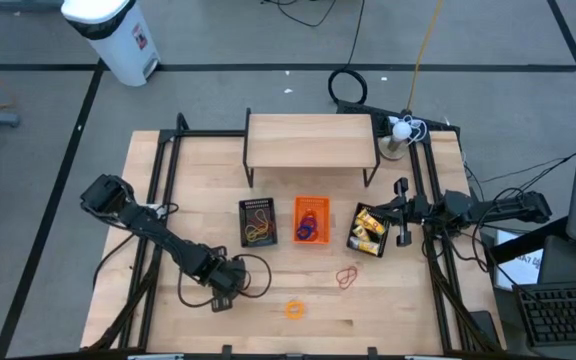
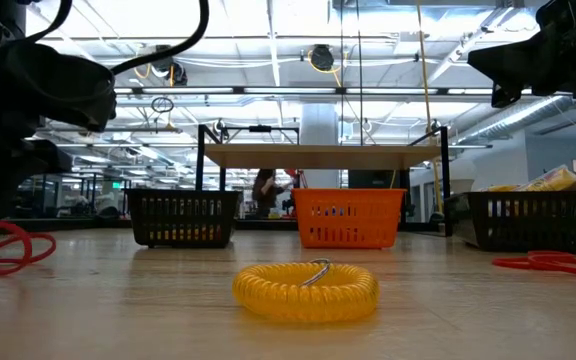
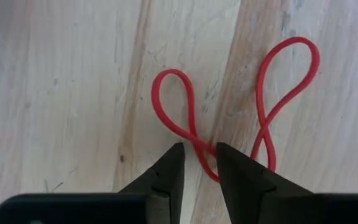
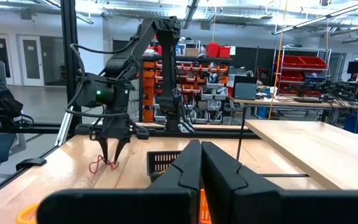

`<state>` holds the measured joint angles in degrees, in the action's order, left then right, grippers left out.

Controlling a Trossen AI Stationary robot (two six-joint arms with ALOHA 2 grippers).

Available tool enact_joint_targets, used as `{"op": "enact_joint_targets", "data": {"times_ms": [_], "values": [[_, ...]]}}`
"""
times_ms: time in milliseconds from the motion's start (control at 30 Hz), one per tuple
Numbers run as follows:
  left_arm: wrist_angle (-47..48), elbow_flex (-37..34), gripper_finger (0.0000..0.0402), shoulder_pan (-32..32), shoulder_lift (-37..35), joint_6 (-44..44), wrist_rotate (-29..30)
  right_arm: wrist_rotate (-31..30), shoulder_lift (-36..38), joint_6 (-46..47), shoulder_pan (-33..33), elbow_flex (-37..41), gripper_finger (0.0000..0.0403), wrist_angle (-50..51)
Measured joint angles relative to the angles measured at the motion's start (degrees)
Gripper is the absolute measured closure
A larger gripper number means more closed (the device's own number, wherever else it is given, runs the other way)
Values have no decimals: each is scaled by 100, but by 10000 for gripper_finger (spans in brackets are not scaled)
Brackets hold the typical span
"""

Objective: Pick & Place Office Desk Supplies
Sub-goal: Put the red rubber band into the left black bin

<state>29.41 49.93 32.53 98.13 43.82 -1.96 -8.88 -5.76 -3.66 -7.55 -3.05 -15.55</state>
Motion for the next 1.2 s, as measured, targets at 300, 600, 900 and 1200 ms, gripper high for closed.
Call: {"op": "enact_joint_targets", "data": {"times_ms": [300, 600, 900, 1200], "values": [[-163, -4, 394, -37, -41, -662, 18, -1, 0, -1, 0, 0, 399, 0], [-274, -17, 400, -20, -1645, -1574, 897, 2, 0, 0, 1, 0, 399, 73], [255, -46, 401, -20, -3674, -1970, 2539, 0, -4, 0, 0, 0, 399, 87], [327, -1447, 401, 97, -5854, -1689, 4198, 0, -4, -2, 0, 0, 399, 85]]}}
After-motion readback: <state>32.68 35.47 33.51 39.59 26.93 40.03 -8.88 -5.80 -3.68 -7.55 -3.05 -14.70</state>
